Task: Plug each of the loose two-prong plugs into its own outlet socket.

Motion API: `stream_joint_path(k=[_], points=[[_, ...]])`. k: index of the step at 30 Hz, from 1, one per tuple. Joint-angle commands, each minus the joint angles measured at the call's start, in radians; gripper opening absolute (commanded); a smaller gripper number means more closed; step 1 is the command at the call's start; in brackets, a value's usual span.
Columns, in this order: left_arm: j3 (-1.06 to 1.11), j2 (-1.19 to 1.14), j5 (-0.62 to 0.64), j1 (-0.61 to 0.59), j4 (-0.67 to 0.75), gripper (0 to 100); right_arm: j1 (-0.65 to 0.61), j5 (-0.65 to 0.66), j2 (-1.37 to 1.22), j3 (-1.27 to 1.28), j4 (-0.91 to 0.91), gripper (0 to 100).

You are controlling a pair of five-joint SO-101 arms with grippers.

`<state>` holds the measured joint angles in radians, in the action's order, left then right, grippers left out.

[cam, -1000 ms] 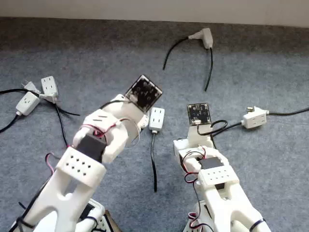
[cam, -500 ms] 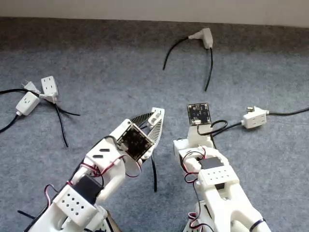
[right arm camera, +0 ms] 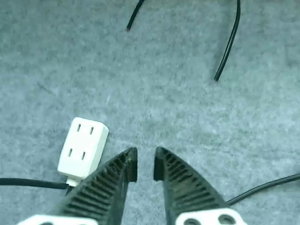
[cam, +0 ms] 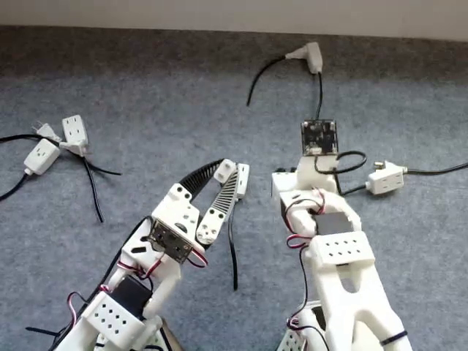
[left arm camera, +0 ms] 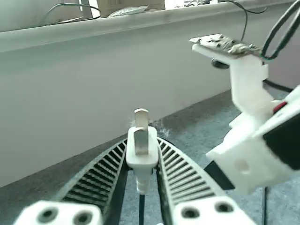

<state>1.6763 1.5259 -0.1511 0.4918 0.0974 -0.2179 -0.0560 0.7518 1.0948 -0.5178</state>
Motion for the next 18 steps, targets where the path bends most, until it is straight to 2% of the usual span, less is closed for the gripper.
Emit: stream_joint_path(k=[1,5,9,15,18], points=[[0.028,0.010,0.035,-0.053,0.025,1,0.024,0.012,0.024,-0.168,-0.073,1.1],[0.028,0.010,0.147,-0.088,0.006,1,0.022,0.014,0.087,-0.280,-0.162,0.8],[0.028,0.010,0.170,-0.084,-0.009,1,-0.010,0.014,0.252,-0.349,-0.252,0.8],[0.028,0.010,0.170,0.008,-0.011,1,-0.249,0.031,0.536,-0.341,-0.334,0.8],[0.028,0.010,0.170,0.050,-0.017,1,-0.352,0.147,0.631,-0.292,-0.335,0.8]])
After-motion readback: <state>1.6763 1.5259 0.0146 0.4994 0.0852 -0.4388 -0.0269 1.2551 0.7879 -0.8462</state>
